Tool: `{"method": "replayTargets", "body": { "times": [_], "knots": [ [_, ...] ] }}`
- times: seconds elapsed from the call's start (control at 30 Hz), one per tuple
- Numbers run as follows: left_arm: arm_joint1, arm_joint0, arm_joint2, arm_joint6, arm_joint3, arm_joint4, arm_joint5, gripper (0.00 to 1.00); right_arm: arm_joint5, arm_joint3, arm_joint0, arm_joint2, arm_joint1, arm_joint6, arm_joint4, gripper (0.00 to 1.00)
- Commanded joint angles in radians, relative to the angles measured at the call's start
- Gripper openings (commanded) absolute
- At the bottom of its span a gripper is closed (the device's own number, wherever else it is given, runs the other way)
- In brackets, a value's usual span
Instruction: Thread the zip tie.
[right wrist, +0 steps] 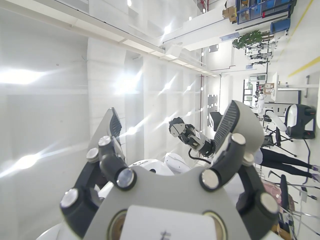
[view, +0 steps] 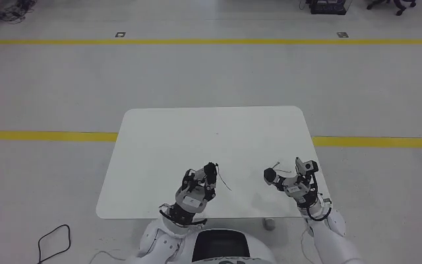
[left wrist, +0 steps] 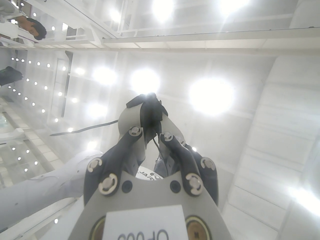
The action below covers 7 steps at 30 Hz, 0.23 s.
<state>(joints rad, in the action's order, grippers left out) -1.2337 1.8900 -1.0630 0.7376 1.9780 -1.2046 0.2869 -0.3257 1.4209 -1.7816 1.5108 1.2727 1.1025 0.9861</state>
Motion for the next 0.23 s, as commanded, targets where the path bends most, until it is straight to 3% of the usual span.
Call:
{"method": "replayTargets", "body": {
  "times": [0.0,0.1,0.2],
  "knots": [
    [0.006,0.024,-0.027,-0.028,0.031,0.015,0.0,0.0,0.0,0.0,0.0,0.0,0.0,0.0,0.0,1.0],
    [0.013,0.062,-0.068,-0.042,0.083,0.011,0.007,0.0,0.0,0.0,0.0,0.0,0.0,0.0,0.0,1.0],
    [0.015,0.068,-0.079,-0.043,0.09,0.015,0.009,0.0,0.0,0.0,0.0,0.0,0.0,0.0,0.0,1.0]
  ]
}}
